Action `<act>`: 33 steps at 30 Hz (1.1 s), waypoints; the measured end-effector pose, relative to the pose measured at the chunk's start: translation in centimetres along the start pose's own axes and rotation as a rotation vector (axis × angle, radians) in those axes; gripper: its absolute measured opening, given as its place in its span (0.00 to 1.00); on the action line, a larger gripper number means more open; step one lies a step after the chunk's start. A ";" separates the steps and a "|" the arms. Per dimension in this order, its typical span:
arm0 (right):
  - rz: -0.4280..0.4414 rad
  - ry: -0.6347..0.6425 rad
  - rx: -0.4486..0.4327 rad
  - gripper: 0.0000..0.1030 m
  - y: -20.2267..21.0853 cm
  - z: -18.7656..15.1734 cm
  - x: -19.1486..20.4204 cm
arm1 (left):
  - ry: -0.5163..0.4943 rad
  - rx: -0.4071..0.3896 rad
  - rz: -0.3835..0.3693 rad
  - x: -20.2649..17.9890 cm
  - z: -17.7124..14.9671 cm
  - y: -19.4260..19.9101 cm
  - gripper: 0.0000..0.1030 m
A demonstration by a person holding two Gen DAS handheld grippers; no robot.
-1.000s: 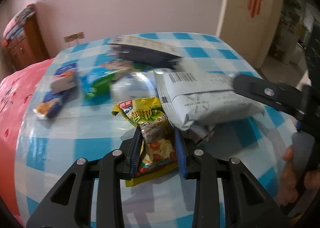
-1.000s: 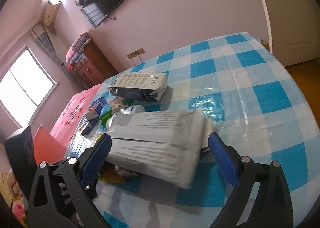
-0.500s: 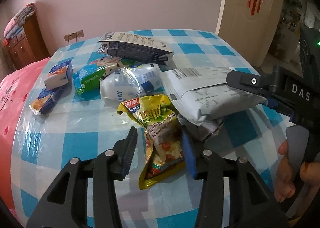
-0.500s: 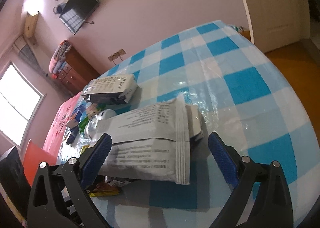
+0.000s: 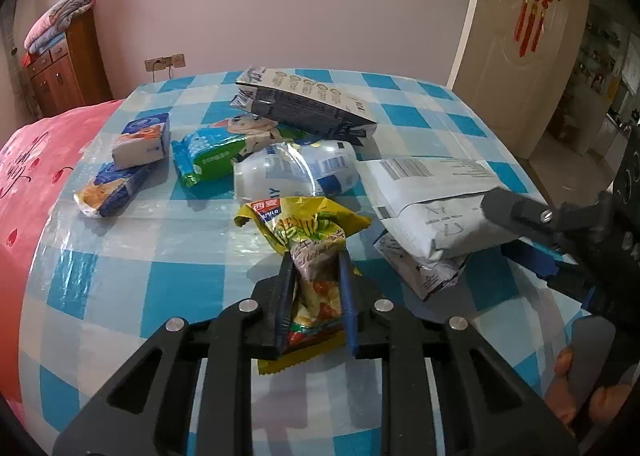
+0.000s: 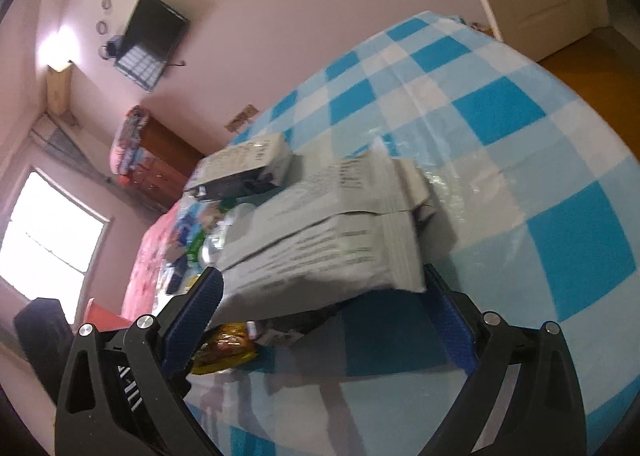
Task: Collect trash
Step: 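Grasp the white paper packet with the right gripper while the left holds the yellow packet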
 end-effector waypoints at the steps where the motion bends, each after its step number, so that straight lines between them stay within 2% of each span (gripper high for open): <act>1: 0.023 0.009 -0.008 0.93 0.1 0.1 0.4 | 0.001 0.000 0.003 0.1 -0.1 0.0 0.22; 4: 0.045 0.058 -0.059 0.93 1.0 1.0 1.4 | -0.003 -0.001 0.005 0.2 -0.2 0.0 0.22; 7: 0.077 0.055 -0.073 0.91 1.2 1.9 1.3 | -0.017 0.001 0.014 0.1 -0.3 0.0 0.24; 12: 0.087 0.104 -0.069 0.91 0.5 3.1 1.8 | -0.036 0.018 0.031 -0.1 -0.7 -0.4 0.40; 17: 0.057 0.196 -0.071 0.91 -0.7 3.6 3.0 | -0.047 0.024 0.037 -0.5 -0.6 -0.8 0.44; 18: 0.054 0.206 -0.065 0.86 -1.1 3.7 3.2 | -0.046 0.025 0.038 -0.5 -0.6 -0.9 0.44; 19: 0.048 0.208 -0.060 0.76 -1.4 3.8 3.1 | -0.042 0.027 0.040 -0.5 -0.5 -1.1 0.44; 21: 0.029 0.205 -0.037 0.72 -2.3 3.8 2.8 | -0.033 0.031 0.037 -0.4 -0.3 -1.4 0.44; 23: 0.005 0.187 -0.011 0.72 -3.2 3.8 2.1 | -0.031 0.031 0.039 -0.5 -0.2 -1.6 0.44; 29: -0.038 0.225 -0.020 0.72 -3.9 4.1 2.1 | -0.020 0.029 0.042 -0.6 -0.1 -2.0 0.40; 30: -0.045 0.236 -0.021 0.67 -4.0 4.1 2.1 | -0.013 0.025 0.042 -0.6 0.0 -2.0 0.39; 31: -0.069 0.254 -0.026 0.57 -4.0 4.1 2.1 | -0.010 0.022 0.044 -0.6 0.0 -2.0 0.37; 33: -0.087 0.268 -0.031 0.50 -4.1 4.1 1.9 | 0.003 0.015 0.046 -0.5 0.0 -2.0 0.35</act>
Point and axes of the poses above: each gripper's, at about its wrist camera, not at the fingertips, and y roughly against the way its jaws point, x to its left, z to its top, the point moved 9 cm from there along -y, roughly the way its jaws point, and after that the axes turned 8 degrees about z, right-handed, at the moved point
